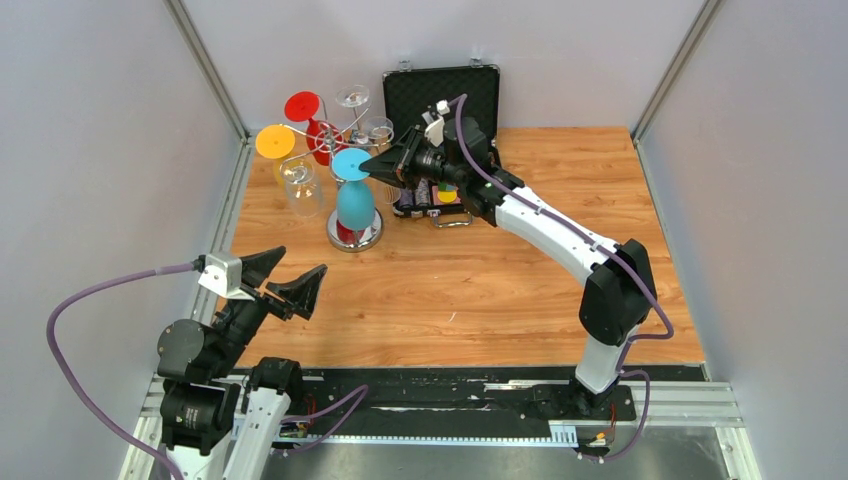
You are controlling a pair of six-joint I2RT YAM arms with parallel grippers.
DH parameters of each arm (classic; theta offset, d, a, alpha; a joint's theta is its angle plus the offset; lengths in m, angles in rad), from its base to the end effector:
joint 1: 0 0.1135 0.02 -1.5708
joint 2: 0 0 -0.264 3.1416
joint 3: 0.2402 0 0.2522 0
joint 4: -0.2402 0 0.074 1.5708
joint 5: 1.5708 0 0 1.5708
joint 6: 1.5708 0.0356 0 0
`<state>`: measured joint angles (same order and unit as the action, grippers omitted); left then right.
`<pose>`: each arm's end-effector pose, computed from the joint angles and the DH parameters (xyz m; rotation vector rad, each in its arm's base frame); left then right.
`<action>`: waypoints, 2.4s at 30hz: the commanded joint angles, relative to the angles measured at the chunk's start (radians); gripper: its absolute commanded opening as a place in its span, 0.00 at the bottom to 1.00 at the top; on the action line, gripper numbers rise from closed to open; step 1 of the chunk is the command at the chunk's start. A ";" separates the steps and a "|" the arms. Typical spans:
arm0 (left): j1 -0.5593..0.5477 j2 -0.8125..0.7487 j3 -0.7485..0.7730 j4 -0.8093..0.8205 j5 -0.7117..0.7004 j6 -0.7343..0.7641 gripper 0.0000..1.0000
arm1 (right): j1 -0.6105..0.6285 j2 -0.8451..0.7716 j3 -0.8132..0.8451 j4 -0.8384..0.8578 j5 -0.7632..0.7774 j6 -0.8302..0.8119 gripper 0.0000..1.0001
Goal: Take the wine glass off the wine glass rack
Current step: Pick up the wine glass from the wine rack.
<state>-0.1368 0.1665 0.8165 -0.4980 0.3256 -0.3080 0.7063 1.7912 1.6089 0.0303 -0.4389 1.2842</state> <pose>0.0231 -0.0147 0.3696 0.1501 1.4461 -0.5956 0.3207 0.2935 0.3696 0.2091 2.0889 1.7352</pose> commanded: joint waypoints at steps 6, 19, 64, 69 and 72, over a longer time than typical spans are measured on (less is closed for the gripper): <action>0.003 -0.006 0.007 0.014 -0.012 0.015 1.00 | 0.009 -0.015 0.022 0.054 0.002 0.033 0.00; 0.003 -0.006 0.007 0.011 -0.015 0.015 1.00 | 0.008 -0.054 0.009 0.079 -0.005 0.033 0.00; 0.003 -0.030 0.007 0.002 -0.021 0.015 1.00 | 0.053 0.037 0.114 0.062 -0.018 0.076 0.00; 0.003 -0.030 0.007 0.002 -0.021 0.017 1.00 | 0.053 0.036 0.109 0.059 0.015 0.078 0.00; 0.003 -0.029 0.007 0.001 -0.021 0.017 1.00 | 0.051 0.028 0.100 0.056 0.045 0.079 0.00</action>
<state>-0.1368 0.1444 0.8165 -0.5056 0.3111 -0.3073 0.7525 1.8351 1.6806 0.0586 -0.4496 1.3251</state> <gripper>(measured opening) 1.000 0.006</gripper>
